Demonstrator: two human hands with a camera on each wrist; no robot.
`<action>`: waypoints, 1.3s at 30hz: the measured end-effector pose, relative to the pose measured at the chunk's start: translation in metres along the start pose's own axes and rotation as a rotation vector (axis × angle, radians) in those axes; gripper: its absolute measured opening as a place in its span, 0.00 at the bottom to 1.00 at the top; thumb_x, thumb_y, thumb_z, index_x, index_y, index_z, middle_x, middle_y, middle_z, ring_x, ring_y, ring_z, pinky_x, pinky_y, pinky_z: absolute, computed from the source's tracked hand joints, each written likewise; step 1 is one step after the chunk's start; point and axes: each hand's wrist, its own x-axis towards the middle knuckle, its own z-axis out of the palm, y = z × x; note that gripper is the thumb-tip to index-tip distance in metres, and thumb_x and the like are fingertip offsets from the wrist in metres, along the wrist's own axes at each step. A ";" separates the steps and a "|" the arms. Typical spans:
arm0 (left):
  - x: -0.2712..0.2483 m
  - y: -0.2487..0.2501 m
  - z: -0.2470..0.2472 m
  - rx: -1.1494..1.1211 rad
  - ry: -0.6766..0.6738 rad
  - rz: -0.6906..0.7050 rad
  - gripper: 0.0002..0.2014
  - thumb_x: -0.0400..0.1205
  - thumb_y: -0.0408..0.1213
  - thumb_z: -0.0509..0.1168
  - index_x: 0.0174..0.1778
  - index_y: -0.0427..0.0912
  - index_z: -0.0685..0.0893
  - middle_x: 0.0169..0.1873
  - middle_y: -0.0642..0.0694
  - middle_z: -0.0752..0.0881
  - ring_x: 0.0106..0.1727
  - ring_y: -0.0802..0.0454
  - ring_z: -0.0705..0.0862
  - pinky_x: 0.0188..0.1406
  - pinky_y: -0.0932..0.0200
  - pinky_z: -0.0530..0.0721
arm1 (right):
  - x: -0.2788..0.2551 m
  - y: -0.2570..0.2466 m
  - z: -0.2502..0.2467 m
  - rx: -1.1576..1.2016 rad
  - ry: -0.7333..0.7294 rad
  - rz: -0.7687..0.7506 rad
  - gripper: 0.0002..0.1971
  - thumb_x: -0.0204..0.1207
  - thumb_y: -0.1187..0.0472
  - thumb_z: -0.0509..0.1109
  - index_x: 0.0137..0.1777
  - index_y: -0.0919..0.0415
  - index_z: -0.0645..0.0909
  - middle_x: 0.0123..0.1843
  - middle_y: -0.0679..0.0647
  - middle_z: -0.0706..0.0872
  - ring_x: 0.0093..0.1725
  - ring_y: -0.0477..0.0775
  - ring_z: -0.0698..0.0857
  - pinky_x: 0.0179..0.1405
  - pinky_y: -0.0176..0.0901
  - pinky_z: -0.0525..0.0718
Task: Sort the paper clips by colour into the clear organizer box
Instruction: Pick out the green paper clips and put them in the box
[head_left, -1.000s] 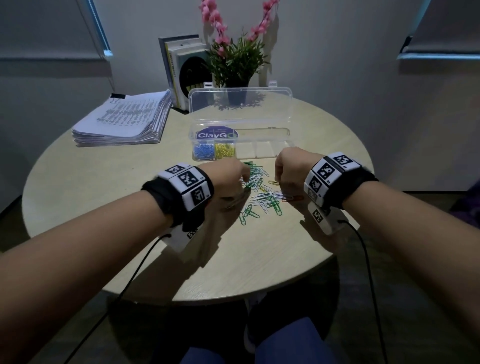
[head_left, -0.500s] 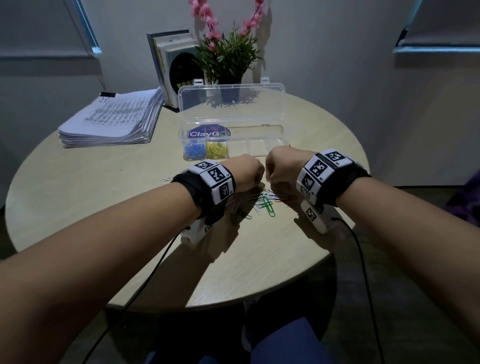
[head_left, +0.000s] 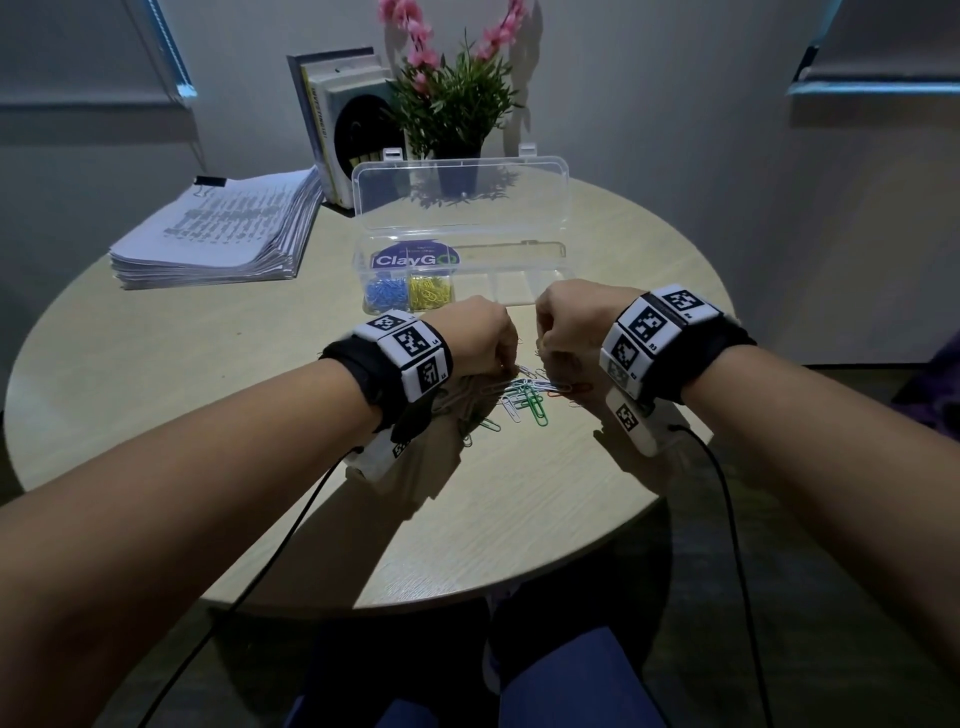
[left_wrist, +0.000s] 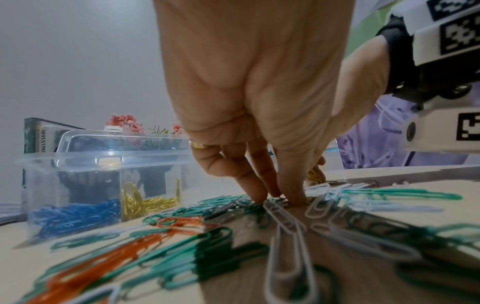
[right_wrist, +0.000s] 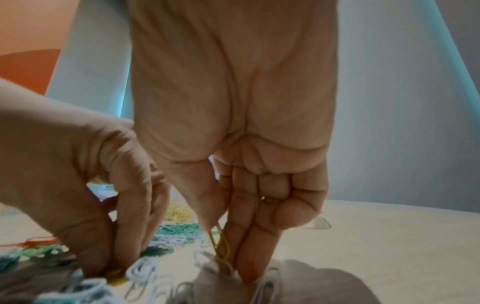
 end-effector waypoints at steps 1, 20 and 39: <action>0.000 0.001 0.000 0.007 0.006 0.006 0.09 0.79 0.41 0.69 0.52 0.48 0.90 0.48 0.49 0.90 0.49 0.49 0.86 0.49 0.58 0.85 | 0.000 0.000 -0.001 0.003 -0.002 0.004 0.06 0.75 0.65 0.69 0.49 0.60 0.86 0.44 0.54 0.85 0.46 0.54 0.82 0.41 0.42 0.79; -0.006 -0.008 -0.007 -0.043 -0.006 0.011 0.08 0.83 0.42 0.63 0.53 0.42 0.80 0.43 0.49 0.79 0.45 0.50 0.78 0.42 0.60 0.75 | 0.005 -0.009 -0.013 0.375 0.030 0.011 0.07 0.79 0.71 0.62 0.43 0.66 0.81 0.41 0.65 0.90 0.35 0.56 0.87 0.37 0.47 0.87; -0.008 -0.086 -0.024 -0.786 0.321 -0.349 0.09 0.85 0.34 0.62 0.38 0.42 0.78 0.35 0.44 0.82 0.35 0.51 0.82 0.34 0.59 0.83 | 0.052 -0.055 -0.029 0.468 0.283 -0.085 0.07 0.77 0.70 0.67 0.49 0.68 0.86 0.33 0.51 0.81 0.42 0.52 0.82 0.30 0.34 0.78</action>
